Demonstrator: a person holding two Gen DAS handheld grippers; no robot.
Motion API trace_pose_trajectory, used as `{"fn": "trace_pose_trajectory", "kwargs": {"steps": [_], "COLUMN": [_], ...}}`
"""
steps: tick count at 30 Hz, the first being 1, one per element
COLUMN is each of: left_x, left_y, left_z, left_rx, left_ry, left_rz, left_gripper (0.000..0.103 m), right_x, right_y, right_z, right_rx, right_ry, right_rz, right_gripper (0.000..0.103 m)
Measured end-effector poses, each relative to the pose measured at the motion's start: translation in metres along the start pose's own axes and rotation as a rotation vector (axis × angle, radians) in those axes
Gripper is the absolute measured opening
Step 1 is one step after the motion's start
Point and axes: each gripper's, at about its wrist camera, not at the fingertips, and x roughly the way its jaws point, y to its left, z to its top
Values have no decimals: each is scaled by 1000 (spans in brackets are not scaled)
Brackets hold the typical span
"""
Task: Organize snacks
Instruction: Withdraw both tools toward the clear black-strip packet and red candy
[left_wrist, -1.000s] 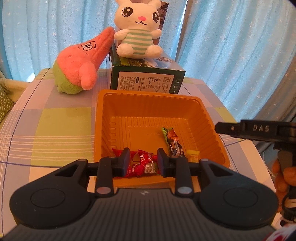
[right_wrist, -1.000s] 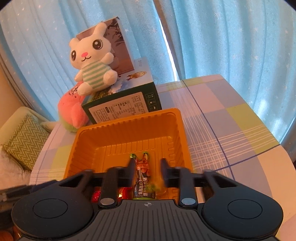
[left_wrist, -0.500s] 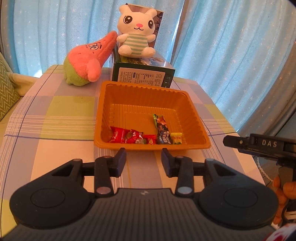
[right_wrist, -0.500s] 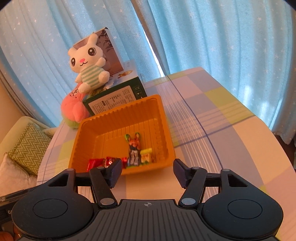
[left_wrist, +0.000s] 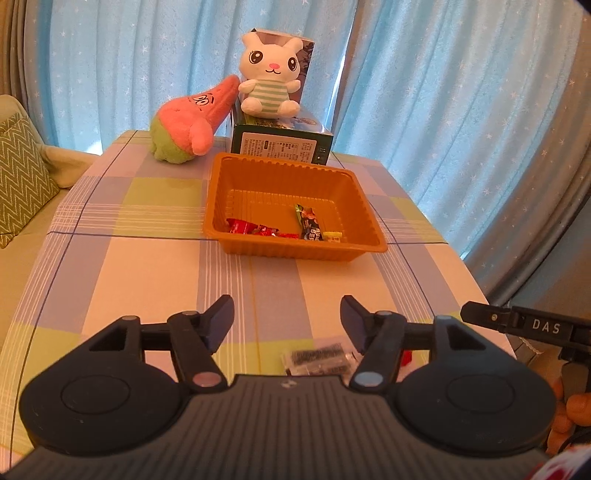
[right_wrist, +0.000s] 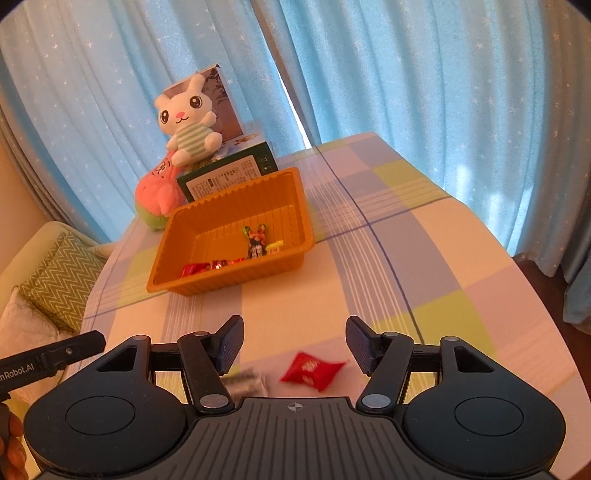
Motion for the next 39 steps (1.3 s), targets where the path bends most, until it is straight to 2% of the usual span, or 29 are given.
{"fn": "trace_pose_trajectory", "kwargs": {"steps": [7, 14, 29, 39], "left_x": [-23, -28, -24, -5], "left_y": [-5, -9, -10, -8], "left_z": [-32, -53, -67, -72], "left_rx": [15, 32, 51, 96], "left_ry": [15, 48, 78, 129], "left_rz": [-2, -1, 3, -16], "left_gripper": [62, 62, 64, 65], "right_x": [-25, -33, -31, -18], "right_y": [-8, -14, -17, -26], "right_z": [-36, -56, -65, -70], "right_rx": [-23, -16, -21, -32], "right_ry": [17, 41, 63, 91], "right_rz": [-29, -32, -42, -65], "right_gripper": [61, 61, 61, 61]}}
